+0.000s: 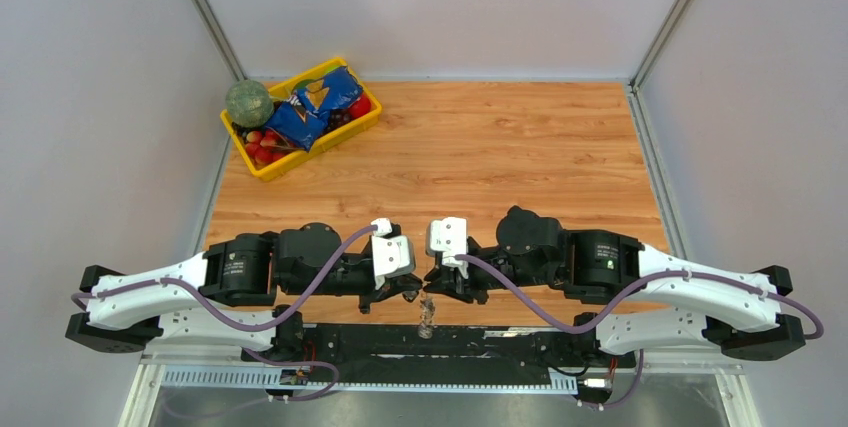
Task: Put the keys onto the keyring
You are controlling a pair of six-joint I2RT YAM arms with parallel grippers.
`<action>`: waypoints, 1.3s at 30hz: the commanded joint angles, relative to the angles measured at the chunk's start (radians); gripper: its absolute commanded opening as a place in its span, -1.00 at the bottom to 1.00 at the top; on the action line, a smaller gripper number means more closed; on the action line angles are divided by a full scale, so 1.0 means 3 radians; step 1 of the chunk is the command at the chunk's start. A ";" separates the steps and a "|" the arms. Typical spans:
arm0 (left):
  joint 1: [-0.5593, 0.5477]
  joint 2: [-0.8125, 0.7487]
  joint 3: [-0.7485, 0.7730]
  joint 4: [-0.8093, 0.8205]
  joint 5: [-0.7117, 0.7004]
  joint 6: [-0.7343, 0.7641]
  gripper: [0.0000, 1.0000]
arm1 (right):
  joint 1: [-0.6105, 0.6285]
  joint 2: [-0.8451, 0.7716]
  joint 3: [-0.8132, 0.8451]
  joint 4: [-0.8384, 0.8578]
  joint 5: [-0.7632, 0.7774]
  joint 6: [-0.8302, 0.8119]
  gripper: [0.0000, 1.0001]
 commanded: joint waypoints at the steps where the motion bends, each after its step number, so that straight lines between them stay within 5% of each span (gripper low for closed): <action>1: -0.0012 -0.0030 0.0040 0.0127 0.0031 0.0042 -0.99 | 0.0012 0.0018 0.0070 0.0052 -0.0023 -0.0003 -0.58; 5: -0.0010 -0.0023 0.0051 0.0118 0.0031 0.0043 -0.99 | 0.0015 0.0033 0.0103 0.0058 -0.0031 -0.0008 -0.70; 8: -0.0012 -0.0030 0.0056 0.0109 0.0031 0.0048 -0.99 | 0.0012 0.0044 0.0100 0.0058 -0.0029 -0.0009 -0.99; 17: -0.0011 -0.0030 0.0043 0.0103 0.0031 0.0053 -0.99 | 0.0013 -0.0063 0.0003 0.0195 -0.0029 0.0007 -1.00; 28: -0.0011 -0.0460 -0.0140 0.0506 -0.0114 0.0090 -0.16 | 0.0012 -0.0341 -0.0252 0.0514 0.0041 0.0108 -1.00; 39: -0.0012 -0.0369 -0.0229 0.0674 -0.0002 0.0158 0.12 | 0.0015 -0.0499 -0.0308 0.0587 0.0033 0.0163 -1.00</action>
